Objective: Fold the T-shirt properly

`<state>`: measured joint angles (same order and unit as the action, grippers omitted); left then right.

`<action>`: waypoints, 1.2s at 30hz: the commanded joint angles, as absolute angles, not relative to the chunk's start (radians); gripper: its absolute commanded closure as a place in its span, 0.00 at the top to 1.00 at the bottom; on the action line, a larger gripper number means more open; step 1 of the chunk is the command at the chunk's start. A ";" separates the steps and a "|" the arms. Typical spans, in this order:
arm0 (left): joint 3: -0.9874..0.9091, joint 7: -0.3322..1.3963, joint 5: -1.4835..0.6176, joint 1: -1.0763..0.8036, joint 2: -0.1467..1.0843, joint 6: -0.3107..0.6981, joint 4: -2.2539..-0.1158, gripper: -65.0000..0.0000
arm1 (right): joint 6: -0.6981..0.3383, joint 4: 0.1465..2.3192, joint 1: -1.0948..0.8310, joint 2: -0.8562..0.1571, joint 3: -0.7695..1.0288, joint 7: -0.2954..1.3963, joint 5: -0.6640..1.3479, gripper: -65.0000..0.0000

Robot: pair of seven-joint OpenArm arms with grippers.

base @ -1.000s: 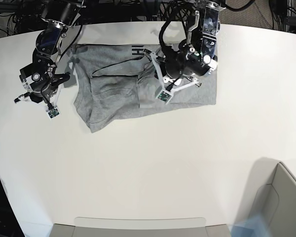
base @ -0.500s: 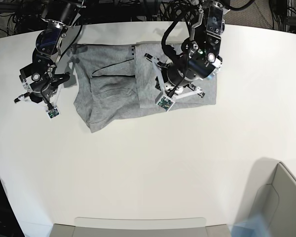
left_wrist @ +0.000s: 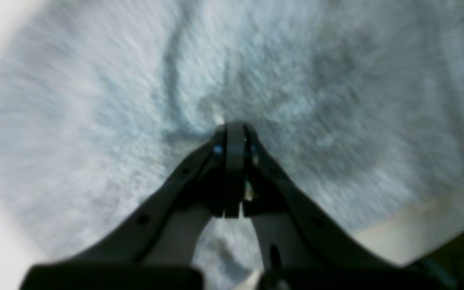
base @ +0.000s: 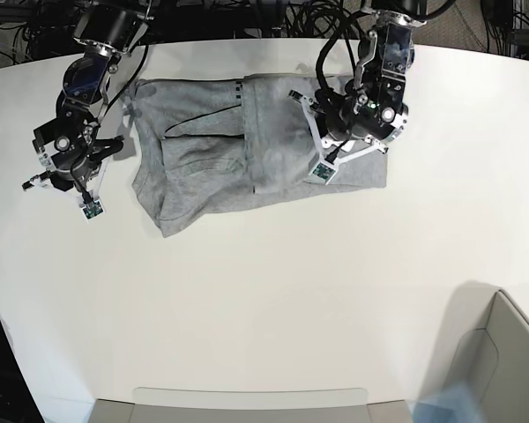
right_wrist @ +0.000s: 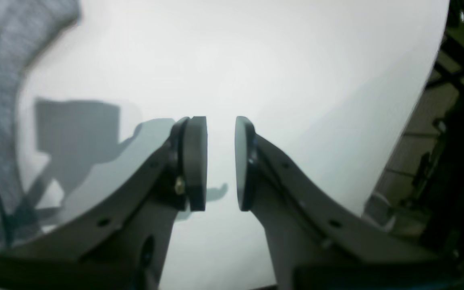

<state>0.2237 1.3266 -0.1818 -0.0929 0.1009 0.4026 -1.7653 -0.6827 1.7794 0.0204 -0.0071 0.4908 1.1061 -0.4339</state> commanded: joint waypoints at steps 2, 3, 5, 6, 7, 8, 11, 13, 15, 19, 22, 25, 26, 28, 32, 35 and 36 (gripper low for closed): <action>0.219 1.294 -0.171 -0.025 0.101 0.398 -1.685 0.00 | -0.698 1.801 0.053 -0.001 0.489 1.090 -0.430 0.20; 0.209 1.280 -0.171 -0.007 0.101 0.398 -1.646 0.00 | -0.698 1.801 0.064 -0.001 0.484 1.090 -0.430 0.20; 0.145 1.256 -0.171 0.021 0.096 0.397 -1.590 0.00 | -0.698 1.801 0.085 0.008 0.484 1.090 -0.430 0.20; 0.104 1.247 -0.171 0.035 0.094 0.397 -1.572 0.00 | -0.698 1.801 0.097 0.019 0.487 1.090 -0.430 0.20; 0.064 1.241 -0.171 0.053 0.085 0.397 -1.555 0.00 | -0.698 1.801 0.111 0.028 0.487 1.090 -0.430 0.20; 0.028 1.241 -0.171 0.068 0.084 0.397 -1.541 0.00 | -0.698 1.801 0.120 0.035 0.487 1.092 -0.430 0.21; -0.048 1.244 -0.171 0.117 0.082 0.397 -1.494 0.00 | -0.698 1.804 0.147 0.077 0.487 1.102 -0.429 0.28; -0.070 1.237 -0.171 0.137 0.084 0.397 -1.468 0.00 | -0.698 1.830 0.165 0.102 0.489 1.155 -0.420 0.34; -0.081 1.225 -0.170 0.140 0.084 0.397 -1.451 0.00 | -0.698 1.862 0.166 0.119 0.489 1.219 -0.369 0.37; -0.162 1.153 -0.170 0.140 0.082 0.343 -1.402 0.00 | -0.698 1.900 0.166 0.142 0.489 1.372 -0.213 0.37; -0.228 1.089 -0.171 0.143 0.081 0.268 -1.339 0.00 | -0.698 1.890 0.162 0.142 0.490 1.396 -0.041 0.37; -0.262 1.092 -0.174 0.157 0.079 0.266 -1.336 0.00 | -0.698 1.860 0.131 0.145 0.490 1.396 0.153 0.37; -0.266 1.099 -0.176 0.156 0.079 0.266 -1.351 0.00 | -0.698 1.851 0.120 0.148 0.492 1.396 0.211 0.37; -0.265 1.115 -0.176 0.153 0.079 0.268 -1.402 0.00 | -0.698 1.831 0.097 0.154 0.492 1.396 0.323 0.37; -0.257 1.129 -0.176 0.105 0.082 0.268 -1.550 0.00 | -0.698 1.747 0.071 0.154 0.492 1.396 0.507 0.37; -0.246 1.129 -0.176 0.067 0.084 0.269 -1.679 0.00 | -0.698 1.687 0.064 0.154 0.535 1.396 0.613 0.37; -0.228 1.129 -0.174 0.053 0.085 0.269 -1.715 0.00 | -0.698 1.667 0.064 0.154 0.561 1.396 0.641 0.37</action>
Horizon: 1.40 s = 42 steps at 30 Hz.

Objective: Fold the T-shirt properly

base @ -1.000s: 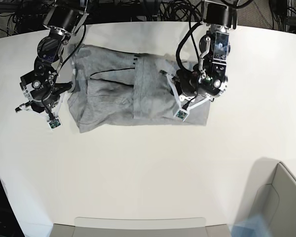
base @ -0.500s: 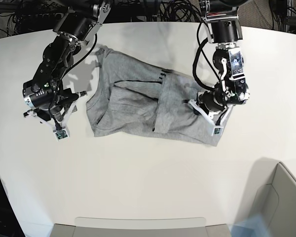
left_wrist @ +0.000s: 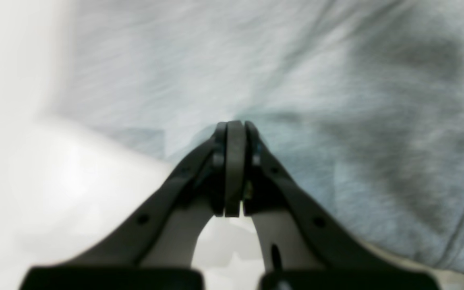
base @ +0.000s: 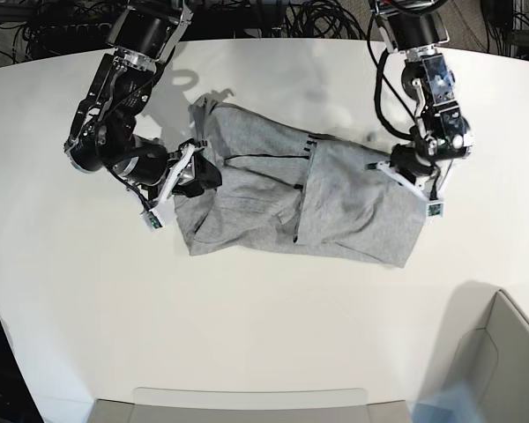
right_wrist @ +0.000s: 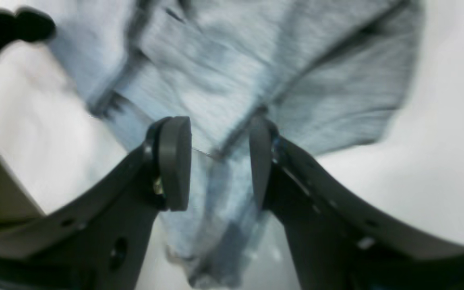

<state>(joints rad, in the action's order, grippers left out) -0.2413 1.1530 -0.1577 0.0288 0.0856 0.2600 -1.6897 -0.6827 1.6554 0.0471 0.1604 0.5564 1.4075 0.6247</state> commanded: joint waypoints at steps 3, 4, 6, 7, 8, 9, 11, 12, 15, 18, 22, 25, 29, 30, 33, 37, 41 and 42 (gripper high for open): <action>-0.174 1.129 -0.171 0.021 0.111 0.269 -1.782 0.00 | -0.698 1.620 0.064 0.154 0.638 1.396 0.687 0.37; -0.153 1.129 -0.171 0.008 0.119 0.269 -1.794 0.00 | -0.698 1.607 0.064 0.154 0.665 1.396 0.694 0.37; -0.127 1.127 -0.171 -0.008 0.133 0.268 -1.799 0.00 | -0.698 1.600 0.051 0.154 0.707 1.396 0.694 0.37; -0.122 1.127 -0.171 -0.010 0.139 0.268 -1.799 0.00 | -0.698 1.600 0.041 0.154 0.720 1.396 0.694 0.37; -0.117 1.127 -0.171 -0.010 0.145 0.268 -1.799 0.00 | -0.698 1.600 0.030 0.156 0.731 1.396 0.694 0.37; -0.116 1.125 -0.171 -0.010 0.150 0.268 -1.799 0.00 | -0.698 1.598 0.019 0.156 0.734 1.396 0.694 0.37; -0.116 1.125 -0.171 -0.012 0.151 0.268 -1.799 0.00 | -0.698 1.586 -0.004 0.157 0.734 1.382 0.696 0.37; -0.116 1.125 -0.171 -0.012 0.151 0.268 -1.799 0.00 | -0.698 1.572 -0.008 0.157 0.734 1.374 0.696 0.37; -0.116 1.125 -0.171 -0.021 0.153 0.268 -1.799 0.00 | -0.698 1.497 -0.025 0.157 0.733 1.300 0.696 0.37; -0.114 1.125 -0.171 -0.027 0.174 0.268 -1.799 0.00 | -0.698 1.392 -0.024 0.157 0.728 1.233 0.696 0.37; -0.114 1.125 -0.171 -0.027 0.185 0.268 -1.799 0.00 | -0.698 1.282 0.005 0.157 0.728 1.225 0.693 0.37; -0.114 1.125 -0.171 -0.027 0.203 0.268 -1.799 0.00 | -0.698 1.256 0.013 0.157 0.727 1.161 0.693 0.37; -0.117 1.125 -0.171 -0.027 0.205 0.268 -1.799 0.00 | -0.698 1.242 0.010 0.157 0.654 1.078 0.720 0.37; -0.119 1.125 -0.171 -0.028 0.205 0.268 -1.799 0.00 | -0.698 1.242 0.005 0.157 0.607 1.055 0.737 0.37; -0.119 1.125 -0.171 -0.036 0.205 0.268 -1.799 0.00 | -0.698 1.265 -0.036 0.157 0.449 0.941 0.817 0.37; -0.119 1.119 -0.171 -0.042 0.208 0.268 -1.799 0.00 | -0.698 1.346 -0.125 0.157 0.202 0.685 0.897 0.37; -0.116 1.118 -0.171 -0.042 0.237 0.268 -1.799 0.00 | -0.698 1.442 -0.200 0.136 -0.007 0.452 0.894 0.37; -0.119 1.118 -0.171 -0.042 0.239 0.268 -1.799 0.00 | -0.671 1.460 -0.213 0.120 -0.056 0.404 0.894 0.37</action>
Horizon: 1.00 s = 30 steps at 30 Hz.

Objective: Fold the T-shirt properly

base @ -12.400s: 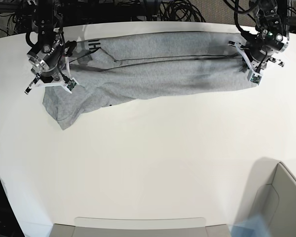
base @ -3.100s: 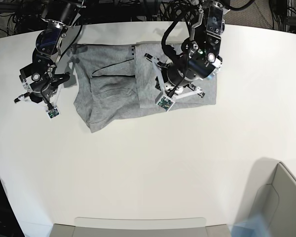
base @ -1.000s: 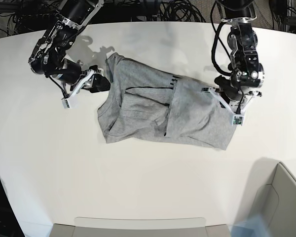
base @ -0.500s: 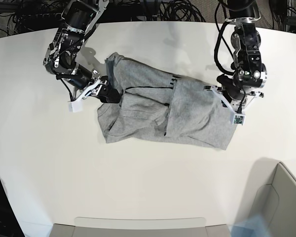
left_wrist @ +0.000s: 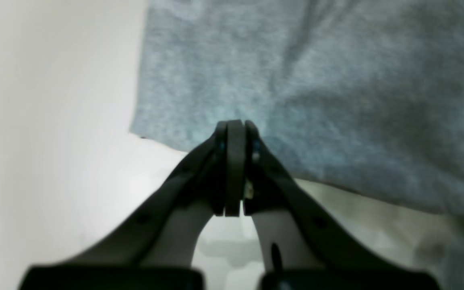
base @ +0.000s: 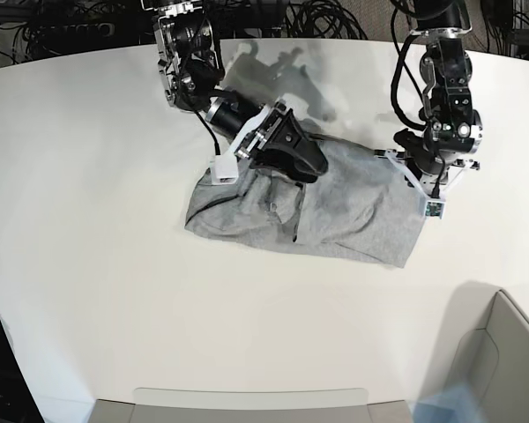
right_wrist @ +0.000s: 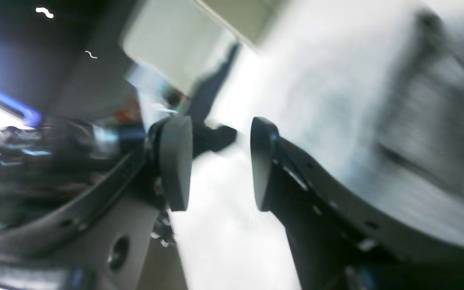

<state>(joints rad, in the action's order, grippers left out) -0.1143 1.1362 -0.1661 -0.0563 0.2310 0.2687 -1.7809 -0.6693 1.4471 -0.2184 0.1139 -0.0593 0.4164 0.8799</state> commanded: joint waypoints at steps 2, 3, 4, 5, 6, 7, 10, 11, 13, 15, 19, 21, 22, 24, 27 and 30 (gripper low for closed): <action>-0.124 1.118 -0.171 -0.042 0.240 0.268 -1.799 0.00 | -0.591 1.492 -0.217 0.077 -0.139 0.337 0.894 0.37; -0.124 1.118 -0.171 -0.042 0.240 0.268 -1.799 0.00 | -0.549 1.503 -0.217 0.056 -0.177 0.314 0.898 0.37; -0.124 1.118 -0.171 -0.041 0.240 0.268 -1.799 0.00 | -0.518 1.512 -0.217 0.041 -0.199 0.300 0.898 0.37; -0.124 1.118 -0.171 -0.041 0.240 0.268 -1.799 0.00 | -0.486 1.521 -0.216 0.027 -0.219 0.285 0.898 0.37; -0.124 1.118 -0.171 -0.041 0.240 0.268 -1.799 0.00 | -0.466 1.529 -0.214 0.021 -0.231 0.274 0.898 0.37; -0.124 1.118 -0.171 -0.041 0.240 0.268 -1.797 0.00 | -0.447 1.537 -0.214 0.018 -0.240 0.263 0.898 0.37; -0.120 1.118 -0.171 -0.041 0.240 0.268 -1.796 0.00 | -0.420 1.566 -0.217 0.016 -0.243 0.257 0.898 0.37; -0.119 1.118 -0.171 -0.041 0.240 0.268 -1.796 0.00 | -0.418 1.578 -0.217 0.010 -0.243 0.257 0.897 0.37; -0.116 1.118 -0.171 -0.041 0.240 0.268 -1.794 0.00 | -0.406 1.601 -0.217 -0.016 -0.242 0.257 0.898 0.37; -0.116 1.118 -0.171 -0.041 0.240 0.268 -1.794 0.00 | -0.340 1.630 -0.217 -0.042 -0.242 0.262 0.895 0.37; -0.116 1.118 -0.171 -0.039 0.240 0.268 -1.793 0.00 | -0.134 1.693 -0.209 -0.134 -0.251 0.263 0.894 0.37; -0.116 1.118 -0.171 -0.039 0.240 0.268 -1.793 0.00 | -0.045 1.732 -0.211 -0.176 -0.251 0.263 0.894 0.37; -0.116 1.118 -0.171 -0.039 0.240 0.268 -1.793 0.00 | -0.002 1.755 -0.214 -0.203 -0.251 0.263 0.894 0.37; -0.116 1.118 -0.171 -0.038 0.239 0.268 -1.793 0.00 | 0.088 1.807 -0.219 -0.262 -0.251 0.266 0.897 0.37; -0.116 1.118 -0.171 -0.038 0.236 0.268 -1.793 0.00 | 0.240 1.882 -0.228 -0.352 -0.245 0.337 0.898 0.37; -0.116 1.118 -0.171 -0.038 0.234 0.268 -1.793 0.00 | 0.358 1.922 -0.208 -0.415 -0.242 0.469 0.900 0.37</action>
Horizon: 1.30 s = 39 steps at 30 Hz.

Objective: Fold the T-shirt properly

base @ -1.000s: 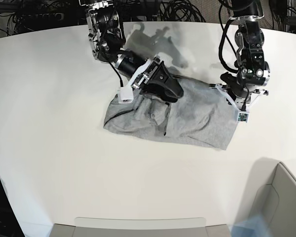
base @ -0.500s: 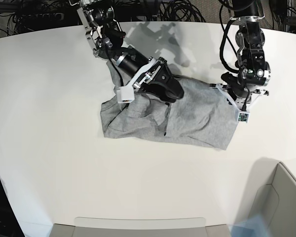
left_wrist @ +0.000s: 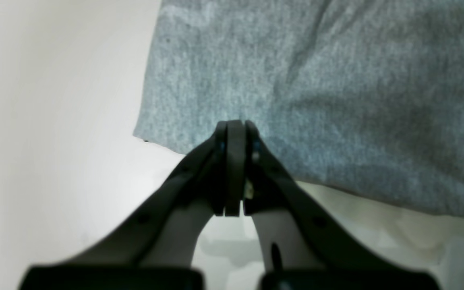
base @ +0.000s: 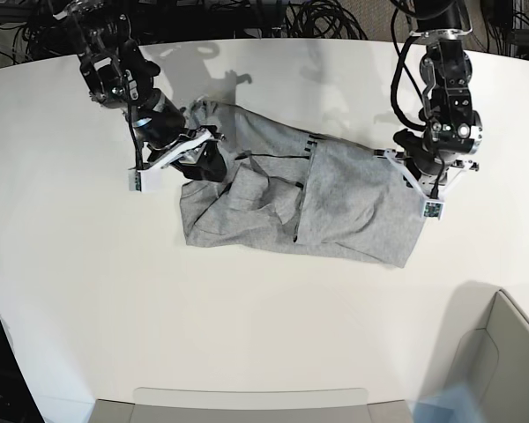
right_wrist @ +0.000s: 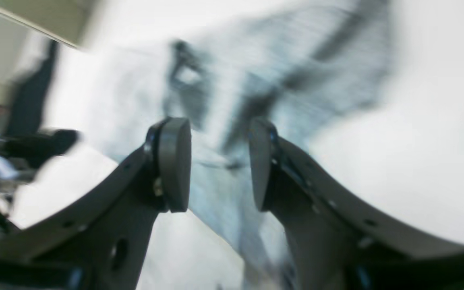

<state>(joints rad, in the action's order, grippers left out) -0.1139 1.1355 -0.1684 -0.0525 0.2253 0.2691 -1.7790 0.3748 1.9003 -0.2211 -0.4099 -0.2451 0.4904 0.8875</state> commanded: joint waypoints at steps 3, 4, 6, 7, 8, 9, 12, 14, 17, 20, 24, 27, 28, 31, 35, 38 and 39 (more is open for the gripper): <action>-0.116 1.118 -0.171 -0.038 0.232 0.268 -1.793 0.00 | 0.381 1.919 -0.193 -0.432 -0.242 0.544 0.900 0.37; -0.116 1.118 -0.171 -0.038 0.231 0.268 -1.793 0.00 | 0.381 1.916 -0.194 -0.433 -0.242 0.547 0.900 0.37; -0.116 1.118 -0.173 -0.038 0.231 0.268 -1.793 0.00 | 0.378 1.916 -0.199 -0.433 -0.242 0.545 0.900 0.37; -0.116 1.118 -0.173 -0.038 0.231 0.268 -1.793 0.00 | 0.378 1.914 -0.199 -0.435 -0.242 0.547 0.900 0.37; -0.116 1.118 -0.174 -0.038 0.229 0.268 -1.793 0.00 | 0.378 1.910 -0.199 -0.435 -0.242 0.549 0.900 0.37; -0.116 1.118 -0.174 -0.039 0.229 0.268 -1.793 0.00 | 0.378 1.890 -0.197 -0.435 -0.242 0.545 0.900 0.37; -0.116 1.118 -0.174 -0.039 0.229 0.268 -1.793 0.00 | 0.378 1.825 -0.185 -0.437 -0.234 0.544 0.900 0.37; -0.116 1.118 -0.174 -0.041 0.229 0.268 -1.793 0.00 | 0.377 1.787 -0.180 -0.433 -0.214 0.545 0.900 0.37; -0.116 1.118 -0.174 -0.041 0.229 0.268 -1.791 0.00 | 0.375 1.739 -0.177 -0.433 -0.203 0.544 0.900 0.37; -0.116 1.119 -0.174 -0.041 0.229 0.268 -1.791 0.00 | 0.331 1.705 -0.159 -0.433 -0.203 0.545 0.900 0.37; -0.116 1.118 -0.174 -0.039 0.216 0.268 -1.791 0.00 | 0.211 1.624 -0.134 -0.386 -0.202 0.550 0.900 0.37; -0.116 1.118 -0.173 -0.039 0.209 0.268 -1.791 0.00 | 0.130 1.564 -0.111 -0.354 -0.203 0.552 0.900 0.37; -0.116 1.118 -0.173 -0.039 0.208 0.268 -1.791 0.00 | 0.105 1.557 -0.110 -0.340 -0.203 0.552 0.900 0.37; -0.116 1.118 -0.173 -0.039 0.208 0.268 -1.791 0.00 | 0.042 1.554 -0.108 -0.303 -0.203 0.552 0.900 0.37; -0.116 1.118 -0.173 -0.039 0.208 0.268 -1.791 0.00 | 0.036 1.535 -0.077 -0.265 -0.203 0.553 0.897 0.37; -0.116 1.118 -0.171 -0.039 0.208 0.268 -1.791 0.00 | 0.036 1.492 -0.036 -0.257 -0.209 0.553 0.897 0.37; -0.116 1.119 -0.171 -0.039 0.208 0.268 -1.791 0.00 | 0.036 1.475 -0.024 -0.245 -0.209 0.553 0.897 0.37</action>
